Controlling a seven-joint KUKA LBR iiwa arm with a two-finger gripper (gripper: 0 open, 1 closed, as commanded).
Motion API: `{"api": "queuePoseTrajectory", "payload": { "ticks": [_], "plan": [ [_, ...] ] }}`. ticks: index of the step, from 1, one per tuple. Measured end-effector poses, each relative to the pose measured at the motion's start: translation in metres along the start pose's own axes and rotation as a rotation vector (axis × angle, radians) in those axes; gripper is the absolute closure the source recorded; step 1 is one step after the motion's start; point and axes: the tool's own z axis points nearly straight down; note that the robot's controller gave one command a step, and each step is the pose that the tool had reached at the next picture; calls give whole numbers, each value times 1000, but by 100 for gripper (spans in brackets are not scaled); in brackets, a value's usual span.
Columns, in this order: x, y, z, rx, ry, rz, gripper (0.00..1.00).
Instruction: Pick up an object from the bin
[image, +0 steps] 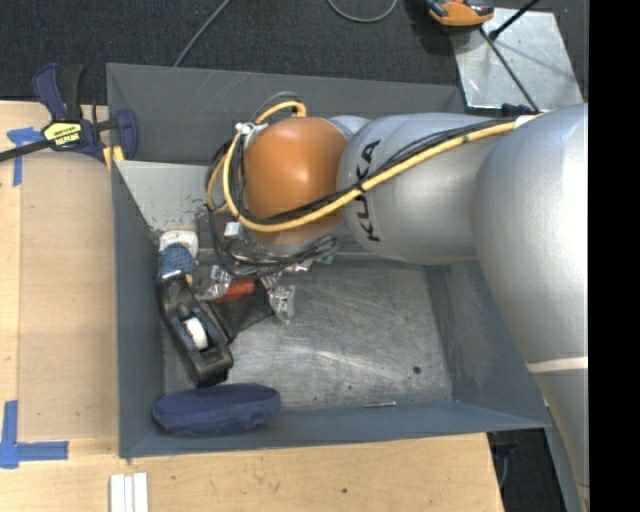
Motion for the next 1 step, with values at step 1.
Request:
{"api": "queuePoseTrajectory", "payload": {
  "ticks": [1],
  "plan": [
    [-6,2,-3,-3,-9,-1,100]
  ]
}}
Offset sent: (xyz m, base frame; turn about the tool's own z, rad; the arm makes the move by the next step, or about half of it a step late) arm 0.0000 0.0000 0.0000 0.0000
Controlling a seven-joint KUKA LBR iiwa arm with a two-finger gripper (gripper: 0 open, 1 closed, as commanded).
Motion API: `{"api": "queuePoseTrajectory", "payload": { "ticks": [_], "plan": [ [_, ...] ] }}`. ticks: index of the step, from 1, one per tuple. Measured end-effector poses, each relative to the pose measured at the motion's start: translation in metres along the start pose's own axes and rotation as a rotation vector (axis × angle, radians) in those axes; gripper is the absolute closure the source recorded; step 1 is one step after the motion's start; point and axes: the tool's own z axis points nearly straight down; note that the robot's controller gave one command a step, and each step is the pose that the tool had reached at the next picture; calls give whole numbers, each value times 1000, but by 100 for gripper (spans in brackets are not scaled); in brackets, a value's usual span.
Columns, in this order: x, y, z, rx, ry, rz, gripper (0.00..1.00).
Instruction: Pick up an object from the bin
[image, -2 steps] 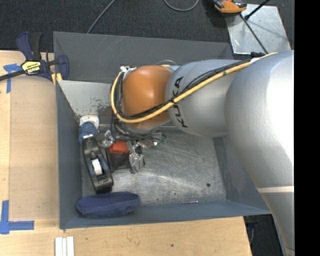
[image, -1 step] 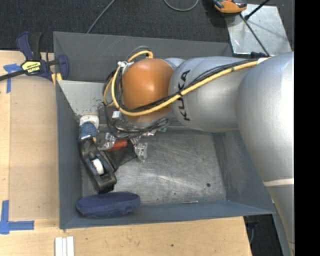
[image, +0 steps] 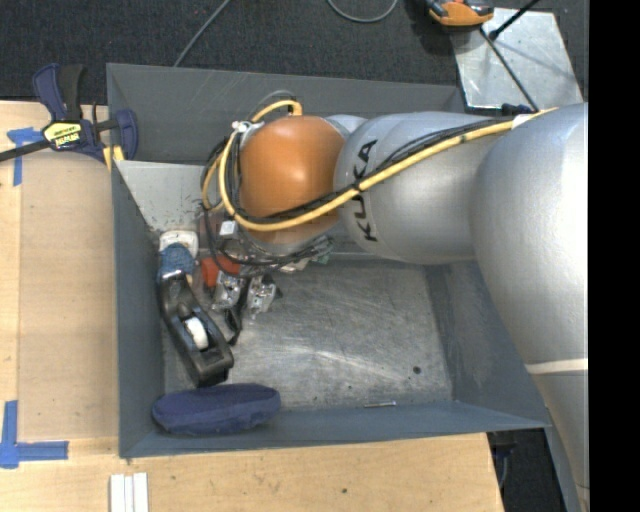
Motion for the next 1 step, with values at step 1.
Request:
{"api": "queuePoseTrajectory", "payload": {
  "ticks": [1],
  "plan": [
    [-33,14,-134,-4,8,-88,100]
  ]
}}
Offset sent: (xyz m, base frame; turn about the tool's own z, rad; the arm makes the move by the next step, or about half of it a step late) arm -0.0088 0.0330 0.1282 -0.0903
